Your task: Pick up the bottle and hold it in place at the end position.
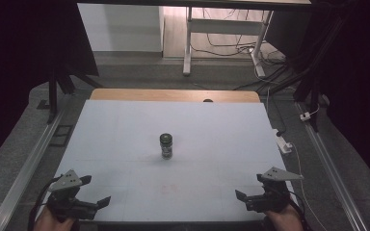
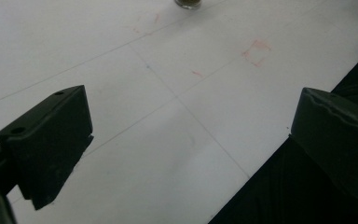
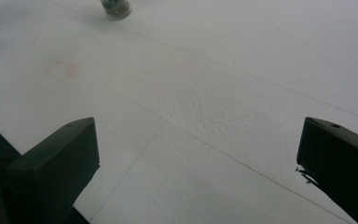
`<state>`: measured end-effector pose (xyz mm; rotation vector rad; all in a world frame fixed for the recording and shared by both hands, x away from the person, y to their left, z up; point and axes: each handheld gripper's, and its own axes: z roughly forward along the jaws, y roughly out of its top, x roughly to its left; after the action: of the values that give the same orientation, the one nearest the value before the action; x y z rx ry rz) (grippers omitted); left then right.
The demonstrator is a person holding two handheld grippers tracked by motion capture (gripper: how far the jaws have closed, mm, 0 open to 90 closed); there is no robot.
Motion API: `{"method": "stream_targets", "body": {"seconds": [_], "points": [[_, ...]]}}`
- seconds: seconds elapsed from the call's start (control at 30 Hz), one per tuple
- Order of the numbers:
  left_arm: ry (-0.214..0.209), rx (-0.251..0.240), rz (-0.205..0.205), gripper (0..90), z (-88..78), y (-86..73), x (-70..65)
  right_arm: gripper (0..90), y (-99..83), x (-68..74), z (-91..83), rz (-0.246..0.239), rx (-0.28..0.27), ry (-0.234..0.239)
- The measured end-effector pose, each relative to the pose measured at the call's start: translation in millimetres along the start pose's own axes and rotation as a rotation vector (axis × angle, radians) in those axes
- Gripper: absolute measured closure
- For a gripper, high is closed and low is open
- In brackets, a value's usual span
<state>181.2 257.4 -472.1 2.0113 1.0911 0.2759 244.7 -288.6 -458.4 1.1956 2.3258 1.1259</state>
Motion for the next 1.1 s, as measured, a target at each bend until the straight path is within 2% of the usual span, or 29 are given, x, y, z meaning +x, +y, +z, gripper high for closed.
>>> {"method": "stream_targets", "body": {"seconds": [0.27,0.4,0.6,0.67,0.87,0.97,1.1], "points": [[-0.052,-0.04,0.009,0.0,11.6,11.3,4.0,0.0,0.2,0.0,0.5,0.002,0.005,0.004],[-0.07,-0.033,-0.002,0.0,18.7,16.1,4.2,0.0,0.3,0.1,0.7,-0.001,0.007,0.006],[-0.081,-0.038,0.013,0.0,28.1,24.1,3.8,0.0,0.4,0.1,0.8,-0.003,0.01,0.007],[-0.087,-0.022,0.008,0.1,31.6,28.0,4.1,0.0,0.3,0.1,0.9,-0.004,0.008,0.008],[-0.077,-0.019,0.051,0.3,45.4,38.3,4.1,0.0,0.4,0.4,1.1,-0.006,0.01,0.009],[-0.07,-0.001,0.067,0.0,53.8,43.7,4.3,0.0,0.4,0.7,1.2,-0.006,0.011,0.011],[-0.058,-0.001,0.074,0.0,63.8,51.3,4.8,0.0,0.5,0.7,1.3,-0.006,0.012,0.011]]}}
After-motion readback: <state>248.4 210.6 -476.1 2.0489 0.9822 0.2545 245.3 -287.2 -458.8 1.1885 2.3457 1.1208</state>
